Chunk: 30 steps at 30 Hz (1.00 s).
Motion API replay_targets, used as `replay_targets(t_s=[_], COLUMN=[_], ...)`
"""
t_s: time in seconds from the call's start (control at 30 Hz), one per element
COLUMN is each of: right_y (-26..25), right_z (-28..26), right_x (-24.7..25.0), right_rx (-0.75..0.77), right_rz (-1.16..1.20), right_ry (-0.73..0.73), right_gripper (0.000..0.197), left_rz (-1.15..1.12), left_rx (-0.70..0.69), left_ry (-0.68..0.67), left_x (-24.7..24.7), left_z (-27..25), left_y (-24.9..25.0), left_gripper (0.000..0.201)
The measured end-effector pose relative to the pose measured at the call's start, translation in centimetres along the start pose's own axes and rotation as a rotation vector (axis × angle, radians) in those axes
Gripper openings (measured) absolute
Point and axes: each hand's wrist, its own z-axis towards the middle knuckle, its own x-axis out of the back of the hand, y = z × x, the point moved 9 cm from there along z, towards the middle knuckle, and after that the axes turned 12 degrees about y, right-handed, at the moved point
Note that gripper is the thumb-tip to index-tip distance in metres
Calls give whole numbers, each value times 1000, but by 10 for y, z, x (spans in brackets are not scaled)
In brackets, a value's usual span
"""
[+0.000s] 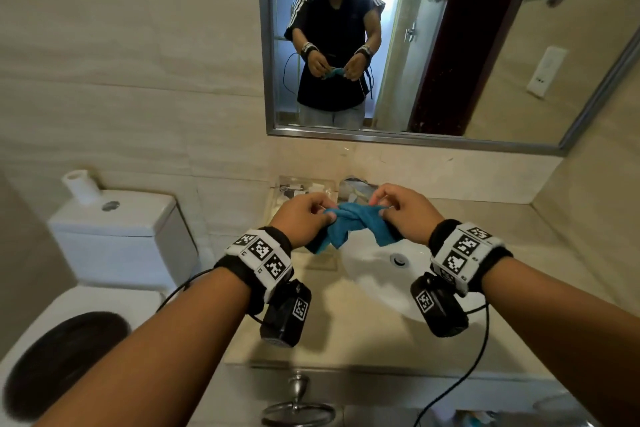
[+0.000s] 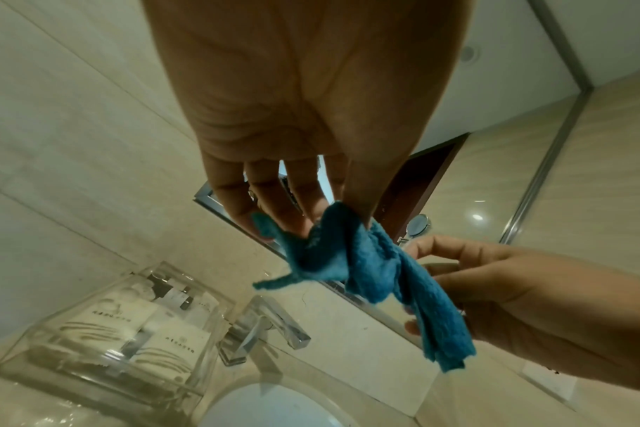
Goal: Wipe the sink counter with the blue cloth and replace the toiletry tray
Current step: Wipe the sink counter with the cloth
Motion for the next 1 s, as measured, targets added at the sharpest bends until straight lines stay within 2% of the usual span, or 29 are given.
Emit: replay_targets(t_s=[0.1,0.2,0.3,0.47,0.57,0.63,0.8,0.9,0.97,1.0], right_y=[-27,-56,-65,-75,-81,-84,-64,-55,-56,-56], right_z=[-3,-5,-4,0,1,2,10,13,15,16], right_x=[-20,-31,-44,-61,-65,-69,-67,-68,-68,-71], right_rx=[82,181,174,159,199,208,57,-1,48,71], right_rz=[-50,-27,-30,-70,-154,-183,-117,-57,-68,-61], right_ry=[-50,-45,-29,-17,4,-8,45,31,23,3], right_gripper=[23,35,36,16,6,6,8,4,4,5], left_rz=[14,4,-36,-150,-124,-81,214,222,124,58], left_rx=[-25,-35,-36,-18,-25,-16,-69,1,54,68], left_ry=[22,35,53,10,-37,-84,-169,-195,-187,-160], left_x=[9,18,29,42,45,46,52,52,51,52], left_z=[5,9,12,10,7,4,-3,-6,-5,-2], left_y=[-3,-6,-11,-23,-30,-38,-69,-88,-88,-83], left_gripper=[6,3,5,5,3,12,15,9,48,57])
